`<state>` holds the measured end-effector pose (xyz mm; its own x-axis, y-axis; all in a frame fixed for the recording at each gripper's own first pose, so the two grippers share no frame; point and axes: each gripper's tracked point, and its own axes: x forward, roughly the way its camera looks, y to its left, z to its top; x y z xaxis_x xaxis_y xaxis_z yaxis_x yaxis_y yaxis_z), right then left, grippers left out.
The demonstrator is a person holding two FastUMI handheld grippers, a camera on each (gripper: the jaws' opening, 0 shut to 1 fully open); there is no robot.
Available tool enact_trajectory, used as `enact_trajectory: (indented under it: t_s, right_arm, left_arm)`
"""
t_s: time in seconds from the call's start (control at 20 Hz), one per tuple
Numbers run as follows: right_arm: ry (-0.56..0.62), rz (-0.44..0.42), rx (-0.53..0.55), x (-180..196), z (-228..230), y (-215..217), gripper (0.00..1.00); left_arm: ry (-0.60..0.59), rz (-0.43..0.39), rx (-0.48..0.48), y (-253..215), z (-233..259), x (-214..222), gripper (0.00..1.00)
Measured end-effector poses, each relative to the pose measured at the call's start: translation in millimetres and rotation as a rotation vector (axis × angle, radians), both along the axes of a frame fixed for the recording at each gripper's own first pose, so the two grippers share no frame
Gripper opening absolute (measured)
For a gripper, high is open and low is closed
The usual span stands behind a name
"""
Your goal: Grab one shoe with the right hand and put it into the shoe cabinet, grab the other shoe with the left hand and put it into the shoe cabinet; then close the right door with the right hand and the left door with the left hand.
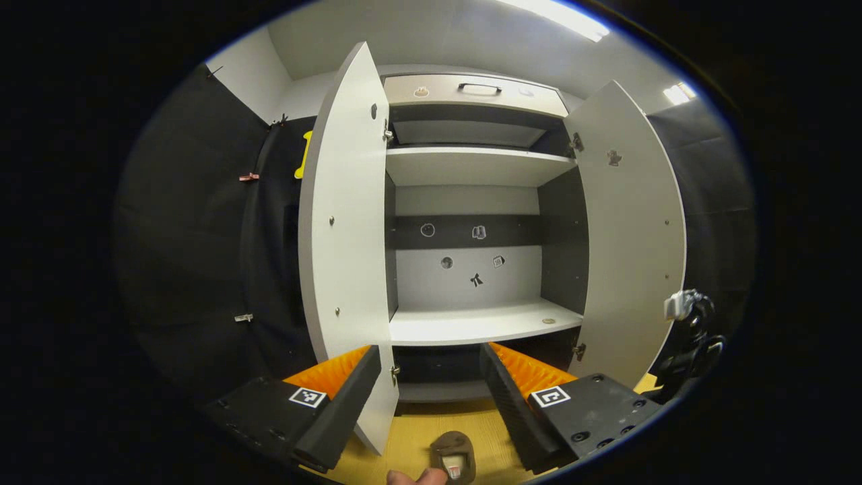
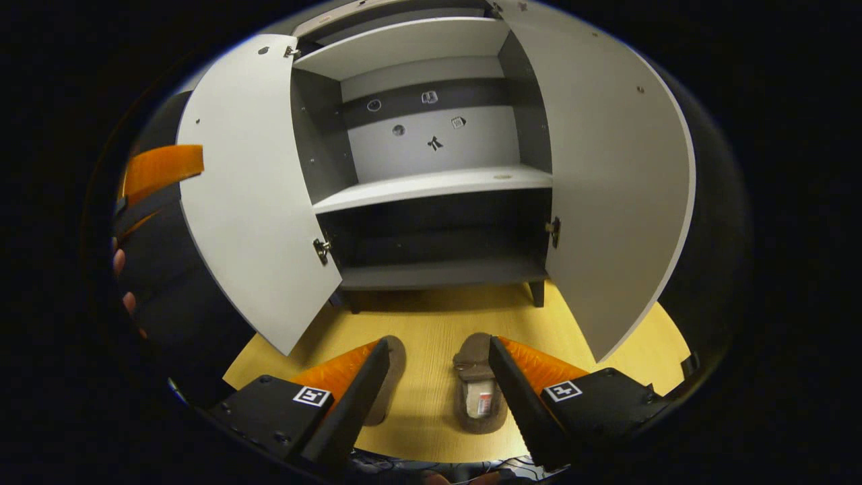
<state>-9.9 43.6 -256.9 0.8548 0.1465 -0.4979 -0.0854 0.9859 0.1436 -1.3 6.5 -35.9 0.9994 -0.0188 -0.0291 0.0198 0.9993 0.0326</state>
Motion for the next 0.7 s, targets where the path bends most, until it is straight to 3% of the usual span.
enact_trajectory:
  t_s: [0.55,0.7]
  right_arm:
    - [0.285,-0.034,0.01,21.0,-153.7,-2.7,0.99]
    - [0.302,-0.087,0.021,40.5,-179.6,-4.2,0.86]
  left_arm:
    - [0.084,0.011,0.022,12.7,-35.0,7.0,0.95]
    - [0.096,0.021,0.023,21.3,-39.4,12.0,0.95]
